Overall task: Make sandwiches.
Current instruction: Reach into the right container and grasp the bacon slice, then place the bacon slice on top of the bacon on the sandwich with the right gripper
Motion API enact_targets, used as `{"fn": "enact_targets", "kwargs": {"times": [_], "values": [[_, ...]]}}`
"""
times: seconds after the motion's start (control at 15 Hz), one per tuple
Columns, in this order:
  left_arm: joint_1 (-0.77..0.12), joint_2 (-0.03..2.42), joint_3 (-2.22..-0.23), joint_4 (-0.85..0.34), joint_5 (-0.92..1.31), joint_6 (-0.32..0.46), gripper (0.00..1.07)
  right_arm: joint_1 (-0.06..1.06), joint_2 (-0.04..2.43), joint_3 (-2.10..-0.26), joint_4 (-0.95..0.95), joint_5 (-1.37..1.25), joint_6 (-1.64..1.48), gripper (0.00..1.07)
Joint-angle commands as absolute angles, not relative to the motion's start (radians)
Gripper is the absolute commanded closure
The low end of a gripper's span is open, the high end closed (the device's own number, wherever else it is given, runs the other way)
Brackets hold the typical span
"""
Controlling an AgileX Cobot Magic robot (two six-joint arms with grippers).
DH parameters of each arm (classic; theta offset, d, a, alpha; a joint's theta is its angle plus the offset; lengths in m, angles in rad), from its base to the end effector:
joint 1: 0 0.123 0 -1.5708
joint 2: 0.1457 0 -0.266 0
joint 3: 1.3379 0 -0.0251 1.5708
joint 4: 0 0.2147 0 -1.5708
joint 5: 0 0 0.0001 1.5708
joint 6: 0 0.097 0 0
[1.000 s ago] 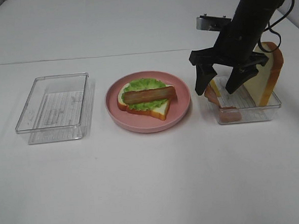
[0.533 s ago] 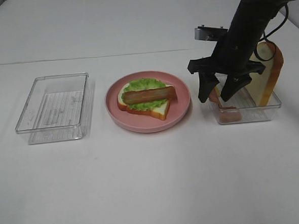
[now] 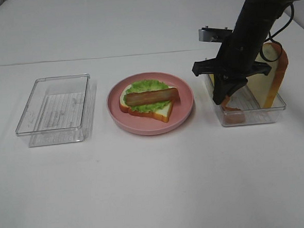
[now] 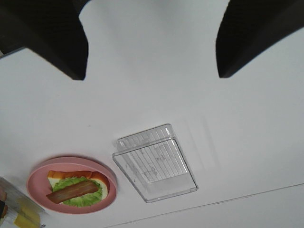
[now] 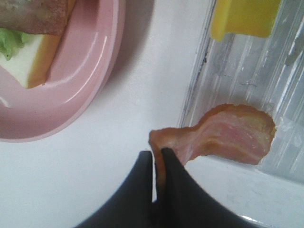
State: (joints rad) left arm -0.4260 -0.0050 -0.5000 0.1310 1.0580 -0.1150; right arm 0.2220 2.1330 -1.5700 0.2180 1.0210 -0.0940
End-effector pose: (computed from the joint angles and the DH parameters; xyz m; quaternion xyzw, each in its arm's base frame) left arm -0.0073 0.0154 0.2579 0.1290 0.8395 -0.0769 0.5221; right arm 0.3699 0.1018 0.1541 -0.1036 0.9894 0.0969 0.0306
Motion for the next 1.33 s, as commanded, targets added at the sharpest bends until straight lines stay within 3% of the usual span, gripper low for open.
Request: {"fn": "enact_targets", "kwargs": {"times": [0.07,0.87,1.33], "values": [[-0.429,-0.025,-0.498,0.136,1.047,-0.113,0.35,0.225,2.134,-1.576,0.222,1.047,-0.092,1.07],[-0.429,-0.025,-0.498,0.136,1.047,-0.113,0.35,0.225,1.898,-1.576,0.266,1.055,-0.097,1.07],[-0.429,-0.025,-0.498,0.136,1.047,-0.113,0.35,0.225,1.934,-1.576,0.725,0.99,-0.328,1.07]]}}
